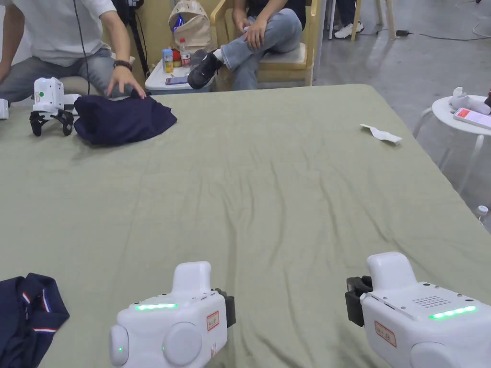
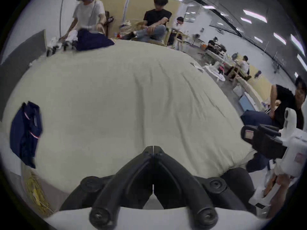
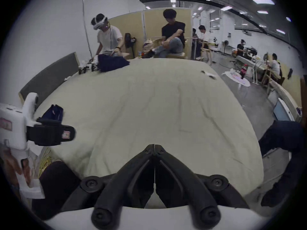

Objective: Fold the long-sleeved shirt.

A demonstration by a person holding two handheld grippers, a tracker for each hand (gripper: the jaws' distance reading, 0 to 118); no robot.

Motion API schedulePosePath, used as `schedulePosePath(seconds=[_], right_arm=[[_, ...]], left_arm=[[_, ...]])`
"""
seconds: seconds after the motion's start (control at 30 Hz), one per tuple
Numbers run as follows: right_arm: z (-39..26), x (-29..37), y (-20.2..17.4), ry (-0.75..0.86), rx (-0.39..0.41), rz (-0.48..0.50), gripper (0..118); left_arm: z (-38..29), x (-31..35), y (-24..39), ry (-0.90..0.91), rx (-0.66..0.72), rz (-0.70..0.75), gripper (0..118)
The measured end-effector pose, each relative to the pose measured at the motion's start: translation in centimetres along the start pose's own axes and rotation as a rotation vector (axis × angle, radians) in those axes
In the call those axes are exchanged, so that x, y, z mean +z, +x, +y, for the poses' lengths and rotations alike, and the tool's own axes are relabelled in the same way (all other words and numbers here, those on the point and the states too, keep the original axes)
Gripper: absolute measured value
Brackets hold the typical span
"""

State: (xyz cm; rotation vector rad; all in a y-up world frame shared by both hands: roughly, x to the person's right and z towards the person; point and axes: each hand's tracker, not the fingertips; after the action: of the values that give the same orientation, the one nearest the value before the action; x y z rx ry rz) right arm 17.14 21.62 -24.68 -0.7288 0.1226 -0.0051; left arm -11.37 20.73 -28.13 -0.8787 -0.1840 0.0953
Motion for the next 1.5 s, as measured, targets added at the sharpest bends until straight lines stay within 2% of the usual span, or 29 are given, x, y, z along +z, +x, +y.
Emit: schedulePosePath(seconds=[0.07,0.13,0.27,0.47,0.53,0.6,0.73,0.9,1.13,1.37,1.4,1.43,1.5], right_arm=[[0.5,-0.3,0.3,0.035,-0.059,0.025,1],[1.9,-0.9,0.4,0.052,-0.08,0.04,1],[5.6,-2.0,-1.0,0.111,0.049,-0.096,1],[8.2,2.4,-3.4,0.497,0.1,-0.136,1],[8.3,4.1,-4.1,0.587,0.099,-0.132,1],[7.8,5.5,-4.5,0.657,0.065,-0.106,1],[6.4,7.8,-5.1,0.75,0.05,-0.123,1],[4.2,9.2,-5.3,0.833,0.057,-0.151,1],[4.5,9.2,-5.3,0.811,0.082,-0.191,1],[4.9,9.1,-5.0,0.782,0.048,-0.208,1],[5.0,9.1,-5.0,0.774,0.048,-0.214,2],[5.0,9.0,-5.1,0.767,0.052,-0.212,5],[5.1,8.8,-5.2,0.755,0.065,-0.184,38]], left_arm=[[0.6,1.0,-0.6,0.068,0.006,0.085,0],[1.9,0.7,-1.7,0.056,0.014,0.131,0],[5.0,1.9,-2.3,0.2,-0.058,0.252,0],[7.0,9.5,-1.1,0.645,-0.079,0.319,0],[6.6,11.6,-0.3,0.721,-0.107,0.302,0],[5.4,13.3,0.7,0.779,-0.099,0.331,0],[3.1,14.6,1.2,0.89,-0.09,0.285,0],[1.4,14.5,1.6,0.933,-0.13,0.337,0],[1.8,14.2,1.4,0.932,-0.123,0.323,0],[2.3,14.1,1.5,0.912,-0.118,0.325,0],[2.4,14.1,1.6,0.904,-0.128,0.32,4],[2.5,14.0,1.6,0.887,-0.146,0.273,16],[2.6,13.9,1.7,0.88,-0.144,0.241,72]])
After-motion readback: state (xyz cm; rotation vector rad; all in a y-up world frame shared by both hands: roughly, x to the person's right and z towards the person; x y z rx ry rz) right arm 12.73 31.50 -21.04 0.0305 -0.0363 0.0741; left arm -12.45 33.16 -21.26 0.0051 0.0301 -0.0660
